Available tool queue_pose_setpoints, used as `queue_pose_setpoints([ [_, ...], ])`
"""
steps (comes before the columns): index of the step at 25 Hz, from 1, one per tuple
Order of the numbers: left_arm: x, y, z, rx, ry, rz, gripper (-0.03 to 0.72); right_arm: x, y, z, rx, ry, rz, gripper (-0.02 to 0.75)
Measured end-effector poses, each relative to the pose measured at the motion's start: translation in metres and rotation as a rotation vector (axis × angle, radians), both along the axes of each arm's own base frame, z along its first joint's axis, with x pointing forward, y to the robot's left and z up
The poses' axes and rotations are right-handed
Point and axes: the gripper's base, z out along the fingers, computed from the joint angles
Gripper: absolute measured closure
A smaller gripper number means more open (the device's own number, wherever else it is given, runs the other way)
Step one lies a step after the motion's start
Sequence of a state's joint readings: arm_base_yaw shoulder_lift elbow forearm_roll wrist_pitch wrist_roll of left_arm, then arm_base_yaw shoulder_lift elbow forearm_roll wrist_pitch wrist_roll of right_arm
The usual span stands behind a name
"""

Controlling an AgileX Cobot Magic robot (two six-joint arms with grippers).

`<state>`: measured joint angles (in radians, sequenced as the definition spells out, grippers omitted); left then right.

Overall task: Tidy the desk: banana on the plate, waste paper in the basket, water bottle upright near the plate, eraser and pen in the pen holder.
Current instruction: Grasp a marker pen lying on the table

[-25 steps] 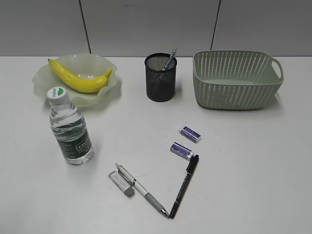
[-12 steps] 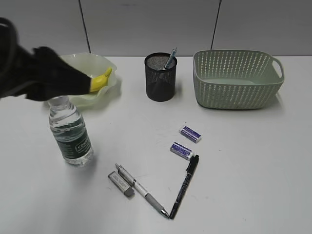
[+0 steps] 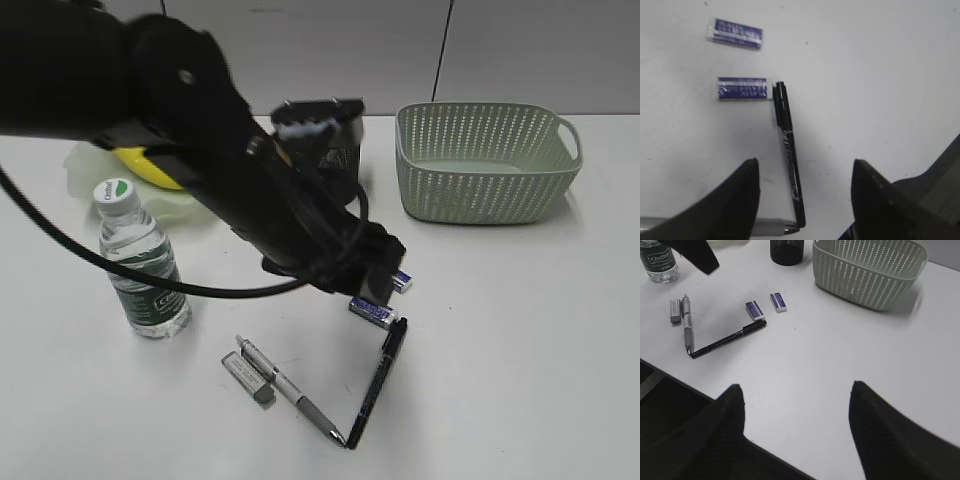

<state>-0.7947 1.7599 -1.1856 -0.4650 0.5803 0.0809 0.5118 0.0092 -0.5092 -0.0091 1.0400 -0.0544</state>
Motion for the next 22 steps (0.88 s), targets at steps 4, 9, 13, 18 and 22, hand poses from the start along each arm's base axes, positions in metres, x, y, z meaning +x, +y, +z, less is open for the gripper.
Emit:
queue_pose_setpoints([
  [4, 0.003, -0.034, -0.037, 0.134, 0.089, -0.054, 0.252, 0.0, 0.0, 0.0, 0.001, 0.0, 0.0, 0.219],
  [9, 0.002, -0.058, -0.069, 0.342, 0.139, -0.092, 0.252, 0.0, 0.0, 0.0, 0.001, 0.0, 0.0, 0.219],
  [13, 0.003, -0.071, -0.084, 0.382, 0.159, -0.101, 0.252, 0.0, 0.0, 0.0, 0.001, 0.0, 0.0, 0.219],
  [18, 0.006, -0.078, -0.092, 0.389, 0.16, -0.087, 0.252, 0.0, 0.0, 0.0, 0.001, 0.0, 0.0, 0.22],
  [22, 0.007, -0.079, -0.104, 0.404, 0.172, -0.082, 0.255, 0.0, 0.0, 0.0, 0.001, 0.0, 0.0, 0.22],
])
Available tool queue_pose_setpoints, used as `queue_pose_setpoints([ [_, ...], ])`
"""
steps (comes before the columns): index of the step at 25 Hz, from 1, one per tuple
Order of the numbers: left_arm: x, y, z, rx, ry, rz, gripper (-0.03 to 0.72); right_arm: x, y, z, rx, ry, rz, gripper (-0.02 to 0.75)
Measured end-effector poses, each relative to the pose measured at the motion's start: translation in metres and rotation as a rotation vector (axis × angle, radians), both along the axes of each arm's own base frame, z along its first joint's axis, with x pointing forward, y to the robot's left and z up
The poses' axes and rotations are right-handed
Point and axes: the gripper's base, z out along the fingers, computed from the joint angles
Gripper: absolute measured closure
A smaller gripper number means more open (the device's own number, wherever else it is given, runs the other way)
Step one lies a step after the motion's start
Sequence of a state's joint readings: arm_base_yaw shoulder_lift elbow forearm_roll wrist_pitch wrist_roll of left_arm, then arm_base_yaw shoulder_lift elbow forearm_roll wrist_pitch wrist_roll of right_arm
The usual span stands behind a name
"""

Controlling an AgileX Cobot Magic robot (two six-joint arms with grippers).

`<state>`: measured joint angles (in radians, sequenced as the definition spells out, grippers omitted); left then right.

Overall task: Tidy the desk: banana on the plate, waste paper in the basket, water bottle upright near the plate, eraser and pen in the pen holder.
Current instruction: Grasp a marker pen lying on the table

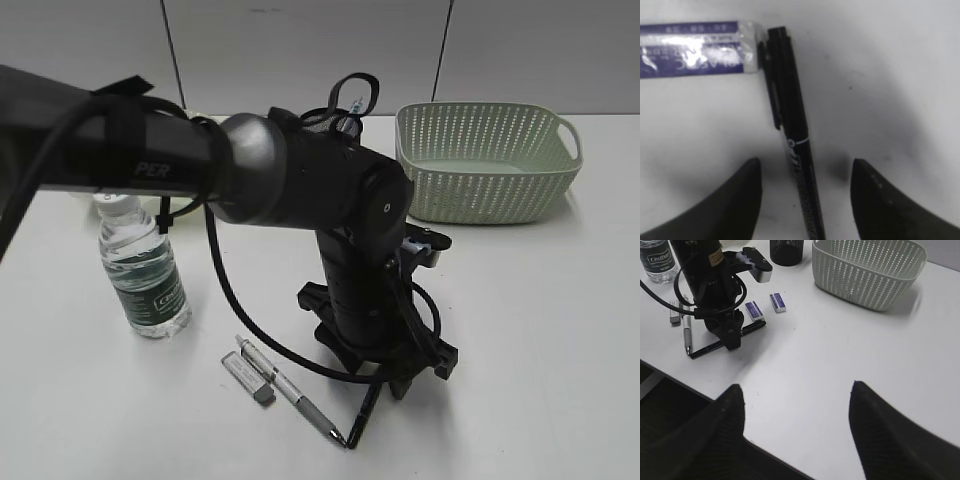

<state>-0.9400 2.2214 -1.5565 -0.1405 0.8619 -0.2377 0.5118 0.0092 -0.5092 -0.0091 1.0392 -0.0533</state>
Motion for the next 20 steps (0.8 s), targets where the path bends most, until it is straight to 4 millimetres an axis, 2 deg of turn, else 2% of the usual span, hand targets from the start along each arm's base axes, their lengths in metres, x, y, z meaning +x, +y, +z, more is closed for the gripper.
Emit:
queue_pose_setpoints([
  [3, 0.001, 0.0, -0.002, 0.008, -0.007, 0.003, 0.318, 0.0, 0.0, 0.0, -0.001, 0.0, 0.0, 0.22],
  [7, 0.004, 0.001, -0.003, 0.022, -0.029, 0.002, 0.593, 0.0, 0.0, 0.0, 0.0, 0.0, -0.001, 0.22],
  [8, 0.004, 0.001, -0.003, 0.022, -0.029, 0.003, 0.622, 0.0, 0.0, 0.0, 0.0, 0.0, -0.001, 0.221],
  [12, 0.004, 0.001, -0.002, 0.02, -0.03, 0.003, 0.619, 0.0, 0.0, 0.0, 0.0, 0.0, -0.001, 0.228],
  [15, 0.003, 0.001, 0.011, -0.006, -0.047, 0.005, 0.619, 0.0, 0.0, 0.0, 0.0, 0.0, -0.001, 0.23],
  [20, 0.005, -0.001, 0.076, -0.187, -0.18, 0.017, 0.619, 0.0, 0.0, 0.0, 0.0, -0.001, 0.0, 0.229],
])
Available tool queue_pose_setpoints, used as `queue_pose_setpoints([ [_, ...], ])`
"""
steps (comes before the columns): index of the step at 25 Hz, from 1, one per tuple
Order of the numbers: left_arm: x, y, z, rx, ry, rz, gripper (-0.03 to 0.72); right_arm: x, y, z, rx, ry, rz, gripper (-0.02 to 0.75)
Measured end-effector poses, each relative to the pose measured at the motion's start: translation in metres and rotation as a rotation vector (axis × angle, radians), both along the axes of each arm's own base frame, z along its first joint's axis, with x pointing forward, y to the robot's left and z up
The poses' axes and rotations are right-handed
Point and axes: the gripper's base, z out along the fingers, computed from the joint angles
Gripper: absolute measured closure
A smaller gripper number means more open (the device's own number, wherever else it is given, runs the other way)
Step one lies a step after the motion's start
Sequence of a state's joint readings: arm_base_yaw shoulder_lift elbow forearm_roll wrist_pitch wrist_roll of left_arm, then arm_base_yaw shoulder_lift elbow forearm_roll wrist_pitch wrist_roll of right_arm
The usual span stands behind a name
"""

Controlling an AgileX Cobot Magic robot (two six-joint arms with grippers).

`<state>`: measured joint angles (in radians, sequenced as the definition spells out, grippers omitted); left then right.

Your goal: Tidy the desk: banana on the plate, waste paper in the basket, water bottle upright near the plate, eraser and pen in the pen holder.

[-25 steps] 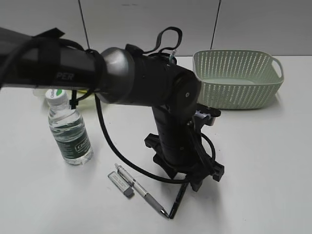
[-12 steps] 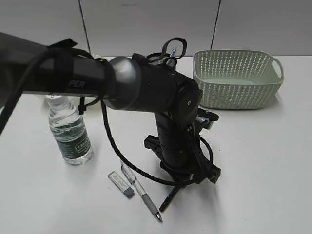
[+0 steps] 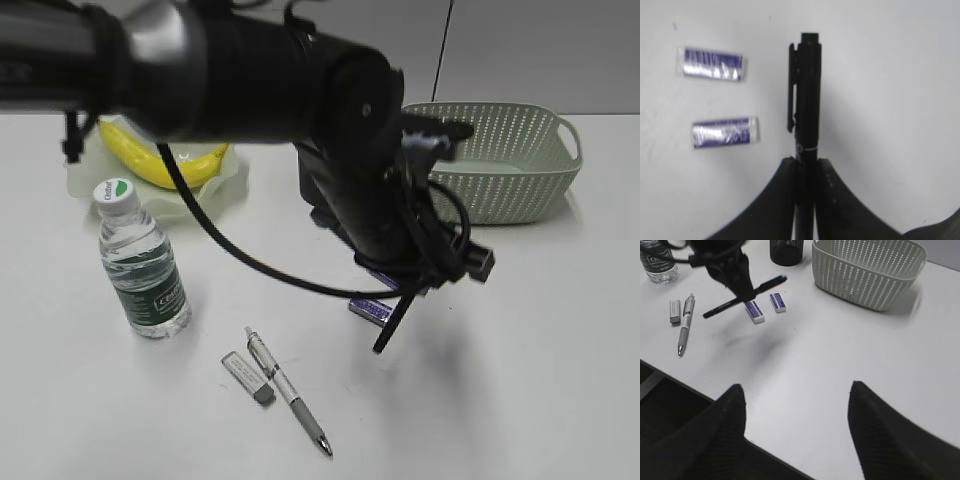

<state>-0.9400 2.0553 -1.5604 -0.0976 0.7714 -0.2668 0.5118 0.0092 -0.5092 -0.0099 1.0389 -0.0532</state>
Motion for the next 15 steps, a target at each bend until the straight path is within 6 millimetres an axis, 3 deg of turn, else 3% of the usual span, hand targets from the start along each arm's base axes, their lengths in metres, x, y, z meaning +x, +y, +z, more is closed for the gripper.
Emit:
queue_pose_setpoints([
  [4, 0.006, 0.005, 0.06, -0.198, -0.18, 0.015, 0.619, 0.0, 0.0, 0.0, 0.0, 0.0, 0.0, 0.229],
  [8, 0.034, 0.029, 0.101, -0.333, -0.375, 0.077, 0.619, 0.0, 0.0, 0.0, 0.0, 0.0, 0.0, 0.229],
  [11, 0.065, 0.052, 0.112, -0.377, -0.492, 0.143, 0.619, 0.0, 0.0, 0.0, 0.001, 0.001, -0.001, 0.229],
  [15, 0.103, 0.074, 0.11, -0.448, -0.623, 0.221, 0.619, 0.0, 0.0, 0.0, 0.001, 0.001, -0.001, 0.229],
])
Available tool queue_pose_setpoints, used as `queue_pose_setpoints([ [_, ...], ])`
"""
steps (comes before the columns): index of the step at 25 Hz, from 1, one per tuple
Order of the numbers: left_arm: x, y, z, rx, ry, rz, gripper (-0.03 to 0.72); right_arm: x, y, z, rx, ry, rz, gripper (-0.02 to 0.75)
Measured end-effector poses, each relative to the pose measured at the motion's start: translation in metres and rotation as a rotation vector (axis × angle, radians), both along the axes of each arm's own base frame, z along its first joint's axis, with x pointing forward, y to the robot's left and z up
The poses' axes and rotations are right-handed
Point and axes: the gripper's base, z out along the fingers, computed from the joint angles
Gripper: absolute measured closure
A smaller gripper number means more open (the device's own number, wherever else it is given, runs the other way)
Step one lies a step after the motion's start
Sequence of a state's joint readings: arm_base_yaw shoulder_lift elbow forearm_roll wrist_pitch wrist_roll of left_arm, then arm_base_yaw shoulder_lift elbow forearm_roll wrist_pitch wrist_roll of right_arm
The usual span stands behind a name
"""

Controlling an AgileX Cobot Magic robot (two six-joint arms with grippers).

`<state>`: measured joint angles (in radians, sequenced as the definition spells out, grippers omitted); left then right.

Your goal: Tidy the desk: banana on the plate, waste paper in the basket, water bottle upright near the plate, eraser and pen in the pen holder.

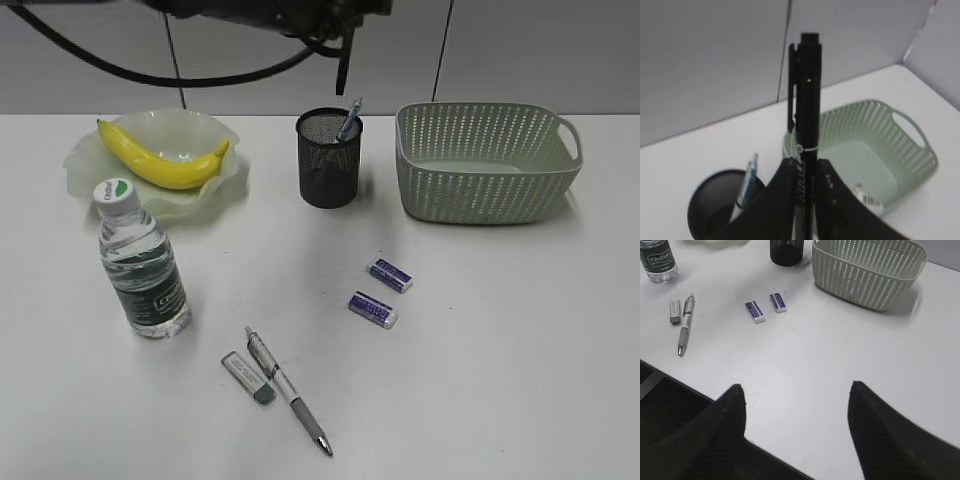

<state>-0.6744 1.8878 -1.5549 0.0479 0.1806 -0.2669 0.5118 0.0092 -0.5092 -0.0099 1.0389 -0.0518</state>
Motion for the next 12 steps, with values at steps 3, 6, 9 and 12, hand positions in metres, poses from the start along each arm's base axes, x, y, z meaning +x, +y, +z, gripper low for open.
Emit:
queue_pose_setpoints([
  [3, 0.022, 0.006, -0.011, -0.057, -0.079, 0.033, 0.619, 0.0, 0.0, 0.0, 0.0, 0.0, 0.0, 0.229],
  [6, 0.039, 0.008, -0.034, -0.07, -0.108, 0.05, 0.619, 0.0, 0.0, 0.0, -0.001, 0.0, 0.0, 0.229],
  [9, 0.054, 0.008, -0.066, -0.063, -0.097, 0.063, 0.619, 0.0, 0.0, 0.0, -0.001, 0.0, 0.0, 0.229],
  [12, 0.063, 0.007, -0.1, -0.048, -0.075, 0.07, 0.619, 0.0, 0.0, 0.0, 0.0, -0.001, 0.0, 0.229],
])
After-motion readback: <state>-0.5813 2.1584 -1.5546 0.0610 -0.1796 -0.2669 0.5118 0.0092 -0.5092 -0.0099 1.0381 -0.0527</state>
